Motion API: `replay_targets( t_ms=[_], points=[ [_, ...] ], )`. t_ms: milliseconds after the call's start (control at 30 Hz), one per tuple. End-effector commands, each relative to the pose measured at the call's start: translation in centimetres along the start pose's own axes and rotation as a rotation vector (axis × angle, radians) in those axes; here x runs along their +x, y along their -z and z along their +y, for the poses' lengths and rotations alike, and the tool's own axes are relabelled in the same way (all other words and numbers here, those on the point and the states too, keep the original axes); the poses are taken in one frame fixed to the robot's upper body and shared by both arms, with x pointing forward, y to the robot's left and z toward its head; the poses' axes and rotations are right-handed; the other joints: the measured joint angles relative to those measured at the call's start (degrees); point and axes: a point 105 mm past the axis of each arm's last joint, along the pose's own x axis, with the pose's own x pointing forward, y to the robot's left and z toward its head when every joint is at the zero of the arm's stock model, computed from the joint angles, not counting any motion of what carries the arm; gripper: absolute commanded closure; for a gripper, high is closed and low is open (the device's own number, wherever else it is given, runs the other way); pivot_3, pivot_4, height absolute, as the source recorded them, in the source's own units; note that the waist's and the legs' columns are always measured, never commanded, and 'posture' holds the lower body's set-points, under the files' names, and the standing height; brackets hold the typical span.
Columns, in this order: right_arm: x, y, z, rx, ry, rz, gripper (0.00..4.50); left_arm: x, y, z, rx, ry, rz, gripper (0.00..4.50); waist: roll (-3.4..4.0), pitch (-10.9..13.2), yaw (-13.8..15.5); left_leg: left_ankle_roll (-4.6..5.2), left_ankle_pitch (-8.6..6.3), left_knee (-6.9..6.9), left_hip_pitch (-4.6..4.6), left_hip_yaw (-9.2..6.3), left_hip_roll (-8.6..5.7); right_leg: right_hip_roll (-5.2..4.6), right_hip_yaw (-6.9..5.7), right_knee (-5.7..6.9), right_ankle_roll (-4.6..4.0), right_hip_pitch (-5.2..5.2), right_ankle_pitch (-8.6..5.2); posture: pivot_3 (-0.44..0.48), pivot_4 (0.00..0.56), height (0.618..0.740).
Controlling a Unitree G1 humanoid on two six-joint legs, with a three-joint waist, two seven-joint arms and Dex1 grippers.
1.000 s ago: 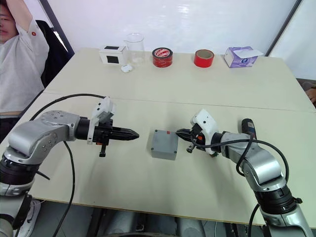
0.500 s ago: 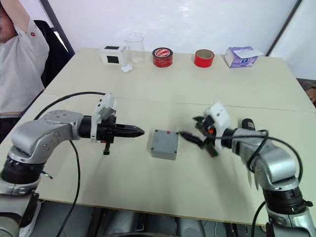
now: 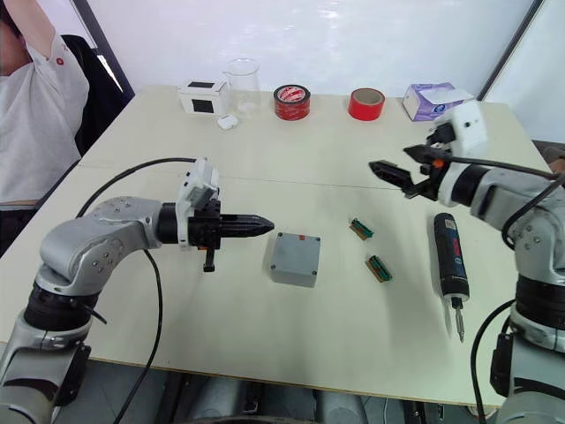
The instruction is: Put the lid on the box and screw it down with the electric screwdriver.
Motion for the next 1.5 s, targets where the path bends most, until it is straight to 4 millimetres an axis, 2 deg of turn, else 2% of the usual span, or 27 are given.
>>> replay_targets(
  t_ms=[33, 167, 367, 467, 567, 767, 967, 1133, 1233, 1367, 1500],
  points=[
    [-0.2, -1.1, -0.5, -0.004, 0.006, -0.003, 0.07, -0.1, -1.1, -0.5, 0.043, 0.000, -0.038, 4.50, 0.00, 0.00, -0.06, 0.00, 0.00, 0.00, 0.00, 0.00, 0.00, -0.01, 0.00, 0.01, 0.00, 0.00, 0.00, 0.000, 0.150, 0.740],
    [-0.6, 0.2, -1.8, 0.077, 0.037, 0.152, 0.07, 0.3, -2.1, -1.0, 0.044, 0.024, -0.059, 4.50, 0.01, 0.00, -0.07, 0.00, 0.00, 0.01, 0.03, 0.01, 0.00, 0.00, 0.00, 0.06, 0.00, -0.01, 0.00, 0.000, 0.150, 0.740],
    [-2.9, 1.8, -6.2, 0.042, 0.232, 0.411, 0.07, 0.6, -2.6, -2.0, 0.115, 0.071, -0.023, 4.50, 0.01, 0.01, 0.00, 0.00, 0.00, 0.00, -0.02, 0.04, -0.02, -0.03, 0.01, -0.04, 0.00, -0.02, 0.00, 0.000, 0.150, 0.740],
    [-3.6, 2.4, -6.5, -0.024, 0.201, 0.501, 0.07, 0.6, -2.7, -2.1, 0.106, 0.093, -0.023, 4.50, 0.03, 0.02, -0.02, 0.01, 0.00, 0.00, -0.04, 0.07, -0.05, -0.05, 0.01, -0.04, -0.01, -0.05, 0.00, 0.000, 0.150, 0.740],
    [-4.8, 4.0, -7.4, -0.056, 0.189, 0.630, 0.07, 0.8, -2.6, -1.9, 0.150, 0.116, 0.019, 4.50, 0.03, 0.02, -0.17, 0.01, 0.00, 0.00, -0.02, 0.08, -0.02, -0.01, 0.01, -0.05, 0.00, -0.05, 0.00, 0.000, 0.150, 0.740],
    [-6.7, 5.0, -9.1, 0.005, 0.262, 0.784, 0.07, 0.8, -2.8, -2.6, 0.203, 0.159, 0.049, 4.50, 0.09, 0.04, -0.32, 0.01, 0.00, 0.00, -0.02, 0.16, -0.01, 0.00, 0.07, -0.01, 0.00, -0.12, 0.00, 0.000, 0.150, 0.740],
    [-8.1, 6.6, -8.1, 0.157, 0.231, 0.902, 0.07, 1.3, -2.6, -3.1, 0.291, 0.154, 0.079, 4.50, 0.09, 0.04, 0.01, 0.01, 0.00, -0.01, -0.06, 0.16, 0.01, 0.01, 0.08, -0.03, 0.00, -0.16, 0.00, 0.000, 0.150, 0.740],
    [-7.8, 6.9, -7.1, 0.286, 0.232, 0.922, 0.07, 1.7, -2.5, -3.1, 0.298, 0.150, 0.074, 4.50, 0.09, 0.04, -0.08, 0.01, 0.00, 0.00, -0.06, 0.17, -0.02, -0.03, 0.08, -0.02, 0.00, -0.16, 0.00, 0.000, 0.150, 0.740],
    [-8.4, 7.9, -7.3, 0.259, 0.252, 0.974, 0.07, 1.6, -2.3, -3.6, 0.287, 0.172, 0.091, 4.50, 0.09, 0.04, -0.08, 0.01, 0.00, 0.00, -0.06, 0.16, 0.01, 0.02, 0.08, -0.01, 0.00, -0.17, 0.00, 0.000, 0.150, 0.740],
    [-8.7, 9.3, -6.3, 0.324, 0.240, 1.023, 0.07, 1.2, -1.7, -3.5, 0.296, 0.150, 0.135, 4.50, 0.09, 0.03, -0.01, 0.01, 0.00, 0.00, -0.06, 0.16, 0.00, 0.00, 0.08, -0.01, 0.00, -0.17, 0.00, 0.000, 0.150, 0.740],
    [-9.3, 10.4, -6.2, 0.379, 0.296, 1.051, 0.07, 1.0, -2.0, -4.0, 0.248, 0.144, 0.110, 4.50, 0.09, 0.03, 0.02, 0.01, 0.00, 0.00, -0.07, 0.16, -0.01, -0.02, 0.08, 0.00, 0.00, -0.17, 0.00, 0.000, 0.150, 0.740]
  ],
)
